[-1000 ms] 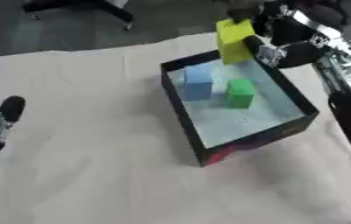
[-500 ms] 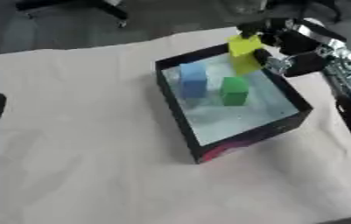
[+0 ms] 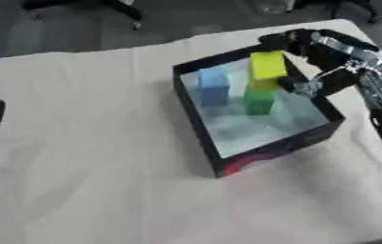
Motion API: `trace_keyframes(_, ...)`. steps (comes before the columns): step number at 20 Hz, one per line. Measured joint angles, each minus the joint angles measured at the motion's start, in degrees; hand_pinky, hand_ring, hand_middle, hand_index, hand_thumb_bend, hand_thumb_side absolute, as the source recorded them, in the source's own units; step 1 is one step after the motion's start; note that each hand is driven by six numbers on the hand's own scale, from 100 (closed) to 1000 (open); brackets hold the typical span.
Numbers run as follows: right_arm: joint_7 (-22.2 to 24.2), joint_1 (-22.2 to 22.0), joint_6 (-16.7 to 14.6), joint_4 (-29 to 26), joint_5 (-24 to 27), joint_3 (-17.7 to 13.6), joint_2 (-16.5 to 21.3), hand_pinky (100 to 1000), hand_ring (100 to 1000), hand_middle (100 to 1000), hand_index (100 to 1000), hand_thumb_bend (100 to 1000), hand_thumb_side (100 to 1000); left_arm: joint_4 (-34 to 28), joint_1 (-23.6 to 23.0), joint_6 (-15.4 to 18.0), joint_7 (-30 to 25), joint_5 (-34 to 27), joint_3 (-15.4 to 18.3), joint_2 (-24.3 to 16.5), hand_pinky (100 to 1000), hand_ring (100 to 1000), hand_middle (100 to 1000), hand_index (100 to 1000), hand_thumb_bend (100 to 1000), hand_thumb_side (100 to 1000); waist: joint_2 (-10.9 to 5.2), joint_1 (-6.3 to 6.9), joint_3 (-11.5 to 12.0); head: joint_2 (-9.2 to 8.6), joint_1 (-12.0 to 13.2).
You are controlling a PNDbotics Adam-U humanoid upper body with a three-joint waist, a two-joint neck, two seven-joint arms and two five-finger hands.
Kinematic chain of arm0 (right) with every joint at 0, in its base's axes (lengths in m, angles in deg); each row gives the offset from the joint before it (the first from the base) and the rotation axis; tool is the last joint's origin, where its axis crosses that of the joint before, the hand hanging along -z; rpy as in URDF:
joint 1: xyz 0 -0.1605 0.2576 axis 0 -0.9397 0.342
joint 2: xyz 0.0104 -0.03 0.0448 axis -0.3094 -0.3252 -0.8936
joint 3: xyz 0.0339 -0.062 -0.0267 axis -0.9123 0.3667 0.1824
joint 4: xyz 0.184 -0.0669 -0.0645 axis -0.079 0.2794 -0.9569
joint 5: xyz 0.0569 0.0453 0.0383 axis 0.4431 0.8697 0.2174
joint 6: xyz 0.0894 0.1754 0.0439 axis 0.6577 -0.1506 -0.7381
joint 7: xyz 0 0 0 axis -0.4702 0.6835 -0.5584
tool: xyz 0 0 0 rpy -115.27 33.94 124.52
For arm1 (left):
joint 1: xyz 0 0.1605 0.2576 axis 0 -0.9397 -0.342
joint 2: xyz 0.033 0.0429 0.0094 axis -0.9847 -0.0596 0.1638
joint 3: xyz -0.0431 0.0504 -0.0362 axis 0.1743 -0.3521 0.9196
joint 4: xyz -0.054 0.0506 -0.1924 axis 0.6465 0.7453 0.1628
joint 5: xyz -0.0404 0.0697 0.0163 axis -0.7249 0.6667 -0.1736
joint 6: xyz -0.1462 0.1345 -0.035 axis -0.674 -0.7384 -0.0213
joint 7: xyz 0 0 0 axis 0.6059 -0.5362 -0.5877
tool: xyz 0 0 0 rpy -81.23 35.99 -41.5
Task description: Pick up the objects with one hand, pass them to the other hand, and then place them into the box on the other side of the table.
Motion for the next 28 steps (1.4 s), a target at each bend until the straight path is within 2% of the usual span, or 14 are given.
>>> trace_keyframes(4, -0.4, -0.4, -0.4, -0.1, 0.8, -0.8, 0.0, 1000, 1000, 907, 1000, 194, 100, 0.0, 0.0, -0.1, 0.2, 0.1, 0.0, 0.0, 823, 699, 700, 804, 696, 598, 0.00, 0.00, 0.0, 0.10, 0.2)
trace_keyframes(6, -0.7, -0.5, -0.7, 0.4, 1.3, -0.9, 0.1, 1000, 1000, 909, 1000, 163, 100, 0.0, 0.0, -0.1, 0.3, 0.1, 0.0, 0.0, 824, 699, 700, 804, 693, 599, 0.00, 0.00, 0.0, 0.28, 0.2)
trace_keyframes(7, -0.8, -0.6, -0.8, 0.7, 1.6, -0.9, 0.1, 1000, 1000, 911, 1000, 106, 100, 0.0, 0.0, -0.1, 0.3, 0.1, 0.0, 0.0, 824, 699, 700, 804, 689, 601, 0.00, 0.00, 0.0, 0.35, 0.2)
trace_keyframes(11, -0.7, -0.9, -0.7, 1.4, 3.8, -0.9, 0.1, 1000, 1000, 934, 1000, 100, 100, 0.0, 0.0, -0.2, 0.4, 0.1, 0.0, -0.1, 825, 700, 702, 806, 655, 607, 0.00, 0.00, 0.0, 0.46, 0.7)
trace_keyframes(13, -0.4, -0.9, -0.4, 1.2, 5.3, -0.9, 0.0, 1000, 1000, 966, 1000, 100, 248, 0.0, 0.0, -0.2, 0.5, -0.1, 0.0, -0.1, 825, 700, 703, 809, 589, 601, 0.00, 0.00, 0.0, 0.49, 1.2)
trace_keyframes(14, -0.3, -0.9, -0.3, 0.7, 6.1, -0.8, 0.0, 1000, 1000, 977, 1000, 100, 268, 0.0, 0.1, -0.3, 0.6, -0.2, 0.1, -0.3, 824, 699, 704, 811, 578, 601, 0.00, 0.00, 0.1, 0.53, 1.5)
trace_keyframes(16, 0.1, -0.9, 0.1, -0.7, 7.9, -0.8, -0.1, 1000, 1000, 993, 1000, 100, 112, -0.2, 0.2, -0.4, 0.7, -0.4, 0.3, -0.7, 824, 698, 706, 818, 533, 593, 0.00, 0.00, 0.3, 0.73, 1.9)
trace_keyframes(19, 0.4, -1.0, 0.4, -4.0, 10.6, -0.8, -0.1, 1000, 1000, 995, 1000, 100, 100, -0.4, 0.6, -0.6, 0.8, -0.8, 0.5, -1.1, 824, 699, 713, 828, 523, 574, 0.00, 0.00, 0.5, 1.01, 2.4)
trace_keyframes(23, 0.0, -1.6, 0.0, -8.1, 14.4, -0.9, -0.1, 1000, 1000, 987, 1000, 100, 100, -0.8, 1.4, -0.7, -0.2, -1.2, 0.8, -1.6, 833, 711, 733, 846, 475, 493, 0.00, 0.00, 0.6, 1.65, 3.6)
trace_keyframes(28, -0.4, -2.8, -0.4, -10.3, 19.2, -1.9, 0.9, 1000, 1000, 994, 1000, 100, 100, -1.9, 2.1, -0.8, -3.9, -1.2, 1.5, -2.1, 835, 713, 735, 848, 471, 500, 0.00, -0.02, 1.0, 2.07, 5.1)
